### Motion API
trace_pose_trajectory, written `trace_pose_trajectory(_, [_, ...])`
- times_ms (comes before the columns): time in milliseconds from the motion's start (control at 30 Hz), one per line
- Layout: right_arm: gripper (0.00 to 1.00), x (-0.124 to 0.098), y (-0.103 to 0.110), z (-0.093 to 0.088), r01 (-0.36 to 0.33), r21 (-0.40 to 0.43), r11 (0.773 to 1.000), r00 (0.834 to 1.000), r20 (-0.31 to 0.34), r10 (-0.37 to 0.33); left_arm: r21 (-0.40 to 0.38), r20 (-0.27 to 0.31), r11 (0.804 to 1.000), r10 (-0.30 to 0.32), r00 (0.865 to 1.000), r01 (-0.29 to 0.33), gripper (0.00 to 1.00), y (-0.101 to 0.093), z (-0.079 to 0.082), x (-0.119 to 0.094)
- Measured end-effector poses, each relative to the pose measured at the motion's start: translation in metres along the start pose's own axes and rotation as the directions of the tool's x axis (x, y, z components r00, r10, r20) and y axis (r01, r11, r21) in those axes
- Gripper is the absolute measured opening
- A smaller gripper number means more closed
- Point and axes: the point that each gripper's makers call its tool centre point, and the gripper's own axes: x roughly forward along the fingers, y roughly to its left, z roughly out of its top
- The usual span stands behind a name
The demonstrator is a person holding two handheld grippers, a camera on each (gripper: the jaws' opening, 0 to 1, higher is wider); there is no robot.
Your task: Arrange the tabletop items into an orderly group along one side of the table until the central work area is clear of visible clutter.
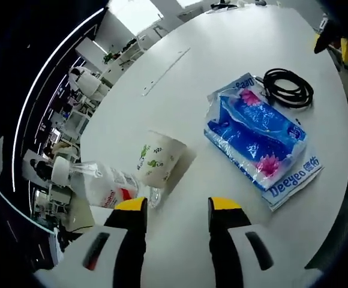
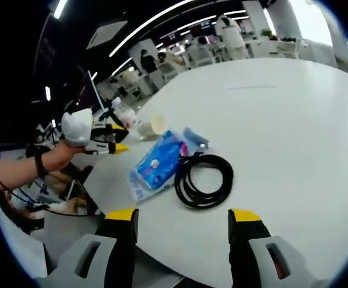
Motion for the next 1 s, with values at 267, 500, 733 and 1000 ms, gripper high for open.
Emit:
trace_pose_trajectory(267, [0.61,-0.002,0.001,-0.001,0.001,-0.024,1.0,1.0,-0.029,-0.002,0.092,0.028,0.995,0.033,0.999,-0.035,0.41,-0.003,0.017,0.008])
trace_pose_trajectory(500, [0.62,-0.006,-0.004,-0.006,0.013,-0.04,0.999,0.998,-0.066,-0.015,0.183,0.051,0.981,0.061,0.997,-0.069,0.43,0.015,0.037,0.027])
trace_pose_trajectory(733, [0.62,-0.008,0.0,-0.001,0.013,-0.053,0.999,0.997,-0.08,-0.017,0.247,-0.011,0.967,0.07,0.997,-0.065,0.45,0.026,0.034,0.048])
trace_pose_trajectory(1000, [0.62,-0.005,0.006,-0.005,0.0,-0.056,0.998,0.996,-0.089,-0.005,0.286,-0.093,0.958,0.036,0.995,-0.008,0.51,0.024,0.019,0.066])
